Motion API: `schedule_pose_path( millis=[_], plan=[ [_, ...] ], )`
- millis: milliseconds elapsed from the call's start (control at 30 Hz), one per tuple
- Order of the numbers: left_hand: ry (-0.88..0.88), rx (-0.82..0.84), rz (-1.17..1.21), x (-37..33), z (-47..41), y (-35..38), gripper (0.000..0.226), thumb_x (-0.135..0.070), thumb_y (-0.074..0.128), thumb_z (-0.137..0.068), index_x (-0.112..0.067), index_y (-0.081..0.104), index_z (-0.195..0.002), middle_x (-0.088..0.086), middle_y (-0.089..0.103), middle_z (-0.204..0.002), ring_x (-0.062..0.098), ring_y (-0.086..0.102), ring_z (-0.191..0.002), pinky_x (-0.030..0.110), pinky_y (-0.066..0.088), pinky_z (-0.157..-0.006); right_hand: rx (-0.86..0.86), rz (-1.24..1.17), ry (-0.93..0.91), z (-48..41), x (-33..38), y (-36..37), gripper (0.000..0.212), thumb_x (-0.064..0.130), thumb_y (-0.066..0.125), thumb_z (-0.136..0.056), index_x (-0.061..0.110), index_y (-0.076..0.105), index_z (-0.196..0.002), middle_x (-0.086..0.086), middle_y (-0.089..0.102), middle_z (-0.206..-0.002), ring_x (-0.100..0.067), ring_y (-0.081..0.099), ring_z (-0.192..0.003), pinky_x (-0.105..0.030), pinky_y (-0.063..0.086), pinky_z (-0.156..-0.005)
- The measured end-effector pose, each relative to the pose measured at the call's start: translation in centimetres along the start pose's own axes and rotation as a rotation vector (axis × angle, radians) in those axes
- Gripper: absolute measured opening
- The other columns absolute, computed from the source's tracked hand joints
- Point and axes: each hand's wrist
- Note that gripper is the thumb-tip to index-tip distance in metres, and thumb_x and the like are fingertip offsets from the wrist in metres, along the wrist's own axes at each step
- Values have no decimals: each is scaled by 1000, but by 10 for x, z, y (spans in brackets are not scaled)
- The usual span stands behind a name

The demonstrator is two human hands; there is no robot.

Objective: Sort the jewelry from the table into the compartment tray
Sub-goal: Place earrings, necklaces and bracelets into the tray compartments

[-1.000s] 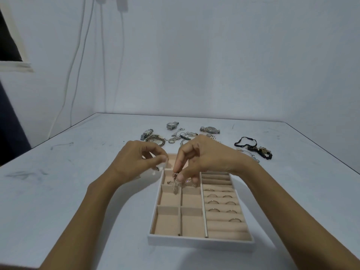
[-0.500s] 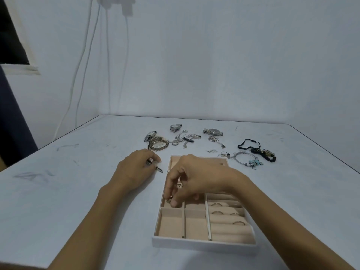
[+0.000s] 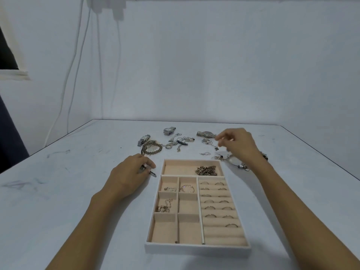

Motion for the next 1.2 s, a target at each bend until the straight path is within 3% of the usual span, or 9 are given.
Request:
schedule_pose_path(
  millis=[133, 367, 533, 633, 800, 1067, 1200],
  plan=[
    [3, 8, -5, 0, 0, 1, 21, -25, 47, -96, -35, 64, -102, -14, 53, -106, 10, 51, -102, 32, 43, -82, 34, 246, 94, -6, -32, 12, 12, 22, 63, -89, 19, 74, -94, 0, 70, -98, -18, 62, -94, -26, 39, -66],
    [4, 15, -11, -1, 1, 0, 20, -26, 47, -97, -36, 63, -102, -14, 54, -107, 8, 50, -102, 30, 41, -79, 36, 368, 84, -6, -33, 22, 11, 16, 62, -88, 14, 73, -90, 1, 70, -92, -19, 61, -89, -27, 38, -64],
    [-1, 18, -22, -3, 2, -1, 20, -26, 47, -97, -35, 63, -103, -14, 54, -110, 8, 49, -103, 28, 40, -79, 101, 382, 94, -8, -38, 24, 15, 6, 51, -91, 16, 58, -82, 6, 59, -87, -16, 55, -85, -31, 44, -71],
    [-4, 22, -21, -3, 2, -2, 19, -26, 47, -97, -35, 63, -103, -13, 54, -111, 8, 50, -103, 28, 40, -79, 87, 191, 108, -11, -35, 18, 21, 5, 47, -92, 17, 50, -76, 2, 59, -91, -18, 54, -87, -33, 45, -75],
    [-7, 27, -21, -4, 3, -3, 19, -26, 48, -96, -34, 63, -104, -13, 54, -110, 10, 51, -103, 29, 41, -80, 29, -177, 146, -11, -19, 7, 16, 8, 54, -93, 15, 58, -78, 3, 58, -84, -9, 50, -73, -22, 38, -61],
    [-18, 33, -14, -5, 3, -3, 19, -25, 49, -96, -33, 64, -104, -12, 54, -110, 11, 52, -104, 31, 43, -82, 15, -391, 140, -9, 3, -9, 8, 19, 54, -94, 17, 59, -89, -3, 68, -98, -10, 59, -69, -25, 35, -58],
    [-23, 44, -19, -6, 3, -3, 19, -26, 48, -96, -34, 64, -103, -12, 54, -111, 11, 52, -103, 30, 43, -81, 11, -469, 96, -7, 11, -13, 7, 15, 54, -95, 15, 58, -90, -4, 69, -92, -12, 61, -67, -24, 37, -55]
  ],
)
Point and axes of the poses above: each hand's wrist, its own z-axis away from the middle knuckle, its own y-axis out of the palm, x = y × z
